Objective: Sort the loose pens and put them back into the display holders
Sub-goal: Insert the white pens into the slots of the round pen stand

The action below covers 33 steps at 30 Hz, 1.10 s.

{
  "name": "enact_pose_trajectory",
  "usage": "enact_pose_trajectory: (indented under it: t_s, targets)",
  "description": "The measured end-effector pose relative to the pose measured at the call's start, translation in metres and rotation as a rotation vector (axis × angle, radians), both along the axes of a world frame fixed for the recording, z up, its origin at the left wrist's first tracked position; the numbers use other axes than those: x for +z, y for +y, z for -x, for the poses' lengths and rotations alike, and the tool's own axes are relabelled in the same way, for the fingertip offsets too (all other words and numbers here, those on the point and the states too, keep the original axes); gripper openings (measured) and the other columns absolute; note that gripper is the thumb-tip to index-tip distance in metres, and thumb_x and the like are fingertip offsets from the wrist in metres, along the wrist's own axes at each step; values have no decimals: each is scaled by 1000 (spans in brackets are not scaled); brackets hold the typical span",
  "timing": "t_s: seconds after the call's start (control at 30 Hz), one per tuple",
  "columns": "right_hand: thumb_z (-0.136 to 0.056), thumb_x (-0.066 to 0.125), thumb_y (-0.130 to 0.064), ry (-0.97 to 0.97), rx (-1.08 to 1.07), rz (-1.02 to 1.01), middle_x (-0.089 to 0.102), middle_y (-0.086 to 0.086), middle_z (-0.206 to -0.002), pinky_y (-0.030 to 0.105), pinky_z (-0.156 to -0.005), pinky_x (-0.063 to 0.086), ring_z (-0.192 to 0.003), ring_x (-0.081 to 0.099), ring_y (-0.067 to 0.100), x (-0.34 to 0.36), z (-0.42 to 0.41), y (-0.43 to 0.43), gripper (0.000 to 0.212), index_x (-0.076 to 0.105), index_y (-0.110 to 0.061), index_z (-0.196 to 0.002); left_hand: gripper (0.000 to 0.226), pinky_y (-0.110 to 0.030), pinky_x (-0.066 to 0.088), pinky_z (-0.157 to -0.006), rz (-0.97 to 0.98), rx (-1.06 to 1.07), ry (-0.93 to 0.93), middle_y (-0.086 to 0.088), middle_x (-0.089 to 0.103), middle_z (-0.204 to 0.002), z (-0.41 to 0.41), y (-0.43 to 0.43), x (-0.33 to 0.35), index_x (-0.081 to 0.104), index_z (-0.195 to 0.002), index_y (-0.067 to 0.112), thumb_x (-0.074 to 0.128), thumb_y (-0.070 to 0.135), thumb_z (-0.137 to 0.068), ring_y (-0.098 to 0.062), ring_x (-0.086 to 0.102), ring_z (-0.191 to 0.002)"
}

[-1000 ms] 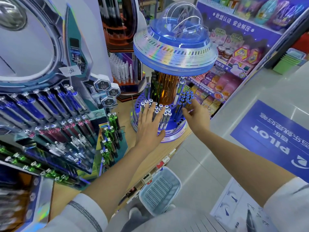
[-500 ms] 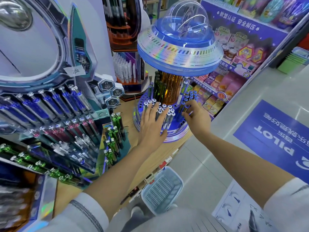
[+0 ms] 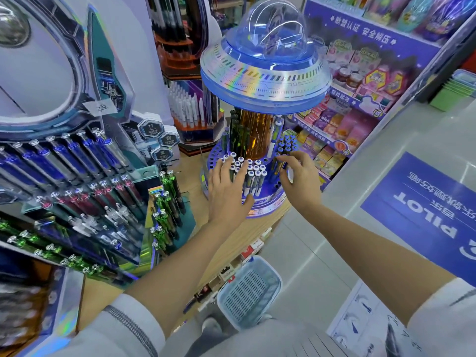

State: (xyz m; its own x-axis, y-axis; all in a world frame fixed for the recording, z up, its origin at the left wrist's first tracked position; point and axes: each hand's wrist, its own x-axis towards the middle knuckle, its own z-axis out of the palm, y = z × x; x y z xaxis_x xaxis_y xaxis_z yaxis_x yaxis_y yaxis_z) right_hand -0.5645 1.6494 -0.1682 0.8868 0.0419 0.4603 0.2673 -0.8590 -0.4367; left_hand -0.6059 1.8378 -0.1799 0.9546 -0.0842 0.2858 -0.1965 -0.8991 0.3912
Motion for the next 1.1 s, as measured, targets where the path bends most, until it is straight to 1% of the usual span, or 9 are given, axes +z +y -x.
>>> enact_pose_trajectory:
  t_s: [0.1,0.23,0.37,0.5,0.57,0.73,0.9,1.0,1.1]
  targets:
    - [-88,59,-13,-6,20,2,50,15,-136,46,-96,41,-124,48,34,2,-2,0,34,62,-12,-122,65,-49,29,-110,-13,8,-17,-10,33,-150,5,-9,4,41,-144,24,62,31,-82,-34,29,-135]
    - [-95,49,-29,-15,296,47,42,7,-149,35,-104,30,-134,41,24,5,3,11,43,52,-16,-136,60,-45,39,-100,55,-5,-106,-8,47,-138,8,-15,10,49,-137,17,45,35,-81,-29,41,-123]
    - [-97,40,-41,70,392,145,52,3,-142,42,-112,26,-135,43,20,0,7,11,46,55,-19,-135,61,-48,29,-109,49,119,-109,-17,39,-146,9,-12,4,47,-137,10,44,37,-83,-35,32,-134]
    - [-97,38,-41,116,351,116,52,3,-140,31,-112,17,-134,42,21,2,1,-7,44,57,-19,-130,66,-49,6,-119,-33,216,209,-16,15,-159,11,-5,-11,30,-149,14,44,47,-93,-33,4,-148]
    - [-97,39,-41,153,331,122,47,5,-145,30,-113,13,-140,34,21,2,-1,-11,46,54,-16,-133,66,-46,0,-118,-95,216,302,-12,14,-160,13,-4,-17,25,-151,20,42,50,-95,-27,3,-148]
    - [-96,36,-42,111,360,169,37,12,-152,43,-113,24,-142,32,26,1,4,-10,55,46,-12,-141,64,-45,1,-118,-169,118,432,-5,15,-160,31,-20,-22,21,-152,25,42,47,-96,-23,7,-148]
    - [-95,31,-46,190,357,262,32,13,-154,50,-113,27,-144,26,32,-9,-3,-24,58,56,-8,-132,64,-43,9,-118,-221,24,358,-3,23,-158,38,-32,-26,23,-152,26,45,43,-94,-23,15,-145]
    - [-94,44,-39,204,374,259,24,13,-158,50,-114,25,-147,18,32,-6,-9,-31,52,53,-8,-134,66,-42,8,-119,-198,24,356,-6,18,-159,38,-34,-27,22,-152,24,47,42,-93,-24,7,-148]
    - [-93,55,-28,152,420,248,24,14,-158,46,-115,22,-147,18,32,-3,-5,-35,48,50,-9,-137,72,-41,6,-120,-203,96,362,-7,5,-162,35,-31,-29,13,-154,22,46,45,-94,-25,0,-149]
